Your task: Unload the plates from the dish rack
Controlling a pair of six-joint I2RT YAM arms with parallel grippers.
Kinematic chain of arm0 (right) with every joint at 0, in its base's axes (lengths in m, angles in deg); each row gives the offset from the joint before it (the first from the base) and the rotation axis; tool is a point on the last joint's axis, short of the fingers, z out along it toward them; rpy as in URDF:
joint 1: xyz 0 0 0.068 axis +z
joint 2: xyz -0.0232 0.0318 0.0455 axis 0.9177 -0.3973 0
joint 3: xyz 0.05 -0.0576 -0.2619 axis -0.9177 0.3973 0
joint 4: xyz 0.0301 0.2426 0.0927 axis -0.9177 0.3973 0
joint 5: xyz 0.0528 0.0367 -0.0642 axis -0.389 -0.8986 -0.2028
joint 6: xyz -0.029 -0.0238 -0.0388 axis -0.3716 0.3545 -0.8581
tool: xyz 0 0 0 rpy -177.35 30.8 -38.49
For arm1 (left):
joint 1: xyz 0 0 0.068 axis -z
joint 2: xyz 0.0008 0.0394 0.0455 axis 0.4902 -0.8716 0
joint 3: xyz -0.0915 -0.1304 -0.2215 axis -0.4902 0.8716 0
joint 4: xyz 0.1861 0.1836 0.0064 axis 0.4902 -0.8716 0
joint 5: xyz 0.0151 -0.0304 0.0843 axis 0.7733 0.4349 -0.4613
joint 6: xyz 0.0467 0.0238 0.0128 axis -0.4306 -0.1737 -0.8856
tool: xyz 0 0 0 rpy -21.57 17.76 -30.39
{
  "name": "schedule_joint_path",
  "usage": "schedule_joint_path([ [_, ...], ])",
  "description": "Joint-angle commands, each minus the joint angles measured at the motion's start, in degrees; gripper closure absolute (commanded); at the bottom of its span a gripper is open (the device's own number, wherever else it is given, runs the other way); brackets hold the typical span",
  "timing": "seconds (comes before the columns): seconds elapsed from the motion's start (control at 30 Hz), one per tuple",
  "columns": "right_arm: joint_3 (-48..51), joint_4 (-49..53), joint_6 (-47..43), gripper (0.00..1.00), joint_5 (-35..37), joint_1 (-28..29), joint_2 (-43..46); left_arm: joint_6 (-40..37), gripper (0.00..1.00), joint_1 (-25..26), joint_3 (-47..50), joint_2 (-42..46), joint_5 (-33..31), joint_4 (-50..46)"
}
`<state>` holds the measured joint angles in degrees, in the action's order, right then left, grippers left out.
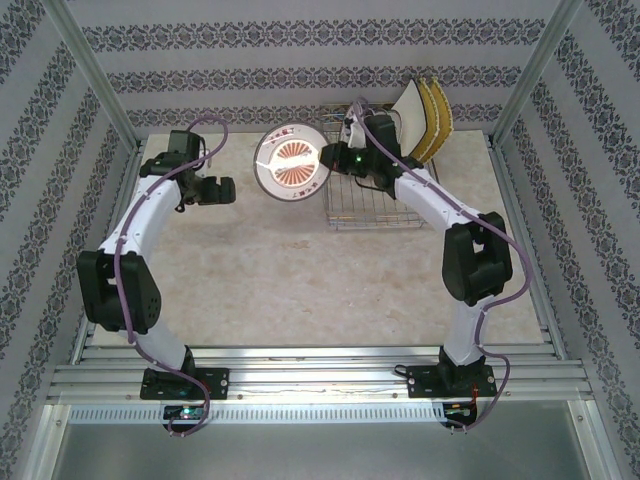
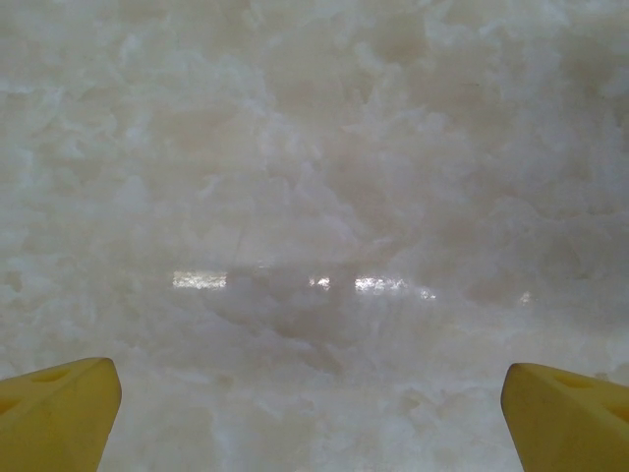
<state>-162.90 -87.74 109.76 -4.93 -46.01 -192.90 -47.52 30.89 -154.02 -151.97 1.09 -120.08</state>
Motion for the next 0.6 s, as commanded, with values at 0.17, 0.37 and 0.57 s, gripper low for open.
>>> schedule_joint_path([
  [0.17, 8.4, -30.0, 14.8, 1.00, -12.8, -1.2, 2.0, -0.1, 0.00, 0.7, 1.5, 4.3, 4.2, 3.6],
  [0.37, 9.7, -29.9, 14.5, 1.00, -12.6, -1.1, 1.4, 2.1, 0.00, 0.1, 3.9, 5.6, 15.0, 9.5],
  [0.57, 8.6, -29.9, 15.0, 1.00, -12.8, -0.5, -0.3, 6.1, 0.00, -0.7, 8.0, 7.9, 27.1, 20.0],
])
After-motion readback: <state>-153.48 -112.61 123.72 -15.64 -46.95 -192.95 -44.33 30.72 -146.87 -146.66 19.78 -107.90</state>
